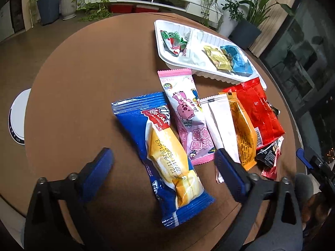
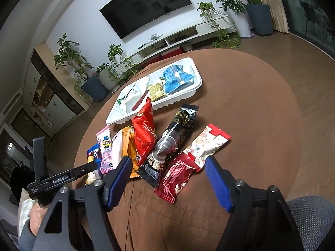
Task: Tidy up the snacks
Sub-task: 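Move the left gripper to the blue packet and grasp it, then lift the blue packet with the left gripper while the right gripper grasps the red-and-white packet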
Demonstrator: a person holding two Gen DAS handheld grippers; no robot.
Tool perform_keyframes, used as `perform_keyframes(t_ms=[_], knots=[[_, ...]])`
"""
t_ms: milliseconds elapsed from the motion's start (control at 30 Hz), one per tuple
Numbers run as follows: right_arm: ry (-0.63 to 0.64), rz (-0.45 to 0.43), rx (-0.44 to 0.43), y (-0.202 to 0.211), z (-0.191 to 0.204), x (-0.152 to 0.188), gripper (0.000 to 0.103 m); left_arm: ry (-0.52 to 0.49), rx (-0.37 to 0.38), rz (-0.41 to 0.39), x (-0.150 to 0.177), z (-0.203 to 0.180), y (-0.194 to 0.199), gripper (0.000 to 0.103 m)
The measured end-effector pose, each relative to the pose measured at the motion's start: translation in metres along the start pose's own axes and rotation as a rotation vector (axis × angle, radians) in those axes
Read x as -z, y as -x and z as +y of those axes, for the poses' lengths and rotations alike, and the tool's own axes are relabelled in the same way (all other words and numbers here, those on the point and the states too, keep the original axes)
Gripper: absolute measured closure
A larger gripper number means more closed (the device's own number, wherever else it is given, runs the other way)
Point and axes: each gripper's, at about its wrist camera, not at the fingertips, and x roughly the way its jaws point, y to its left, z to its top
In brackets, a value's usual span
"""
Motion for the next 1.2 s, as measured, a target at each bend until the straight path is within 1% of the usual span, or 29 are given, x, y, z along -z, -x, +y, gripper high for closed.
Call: perform_keyframes(t_ms=[33,100,167,233,267,300,400,467,600,700,867,933,1000,1133,1200], knots=[[-0.001,-0.001,0.003,0.0,0.0,0.0,0.03,0.002,0.002,0.003,-0.001,0.001,-0.003,0.016],[-0.005,-0.001,0.005,0.001,-0.002,0.0,0.031,0.005,0.016,0.01,-0.002,0.002,-0.006,0.028],[-0.006,0.001,0.006,0.002,-0.003,0.0,0.031,-0.003,0.014,0.01,-0.005,0.002,-0.008,0.029],[-0.008,0.003,0.007,0.001,-0.004,0.0,0.031,-0.011,0.015,0.013,-0.006,0.002,-0.009,0.034],[-0.008,0.005,0.006,0.001,-0.004,0.0,0.032,-0.017,0.017,0.017,-0.007,0.002,-0.01,0.04],[-0.007,0.005,0.007,0.001,-0.003,0.0,0.032,-0.023,0.019,0.021,-0.008,0.002,-0.011,0.048],[0.002,0.005,0.014,0.001,-0.002,0.0,0.032,-0.056,0.009,0.033,-0.009,0.003,-0.011,0.059],[0.005,0.004,0.015,0.001,-0.001,-0.001,0.032,-0.084,-0.003,0.042,-0.01,0.002,-0.012,0.064],[0.013,0.005,0.024,0.001,0.0,0.0,0.033,-0.137,-0.022,0.06,-0.01,-0.001,-0.014,0.067],[0.021,0.01,0.033,0.0,0.003,0.001,0.033,-0.211,-0.064,0.098,-0.015,-0.01,-0.02,0.067],[0.046,0.012,0.054,0.001,0.007,0.0,0.035,-0.207,-0.063,0.086,-0.018,-0.009,-0.022,0.067],[0.054,0.014,0.064,0.002,0.007,-0.002,0.036,-0.206,-0.056,0.08,-0.016,-0.007,-0.021,0.071],[0.057,0.022,0.07,0.001,0.006,-0.003,0.038,-0.195,-0.03,0.078,-0.015,-0.003,-0.017,0.076],[0.05,0.046,0.062,-0.003,0.005,-0.006,0.044,-0.181,0.01,0.076,-0.01,0.001,-0.012,0.077],[0.046,0.069,0.066,-0.006,0.005,-0.007,0.045,-0.18,0.022,0.075,-0.007,0.001,-0.01,0.077]])
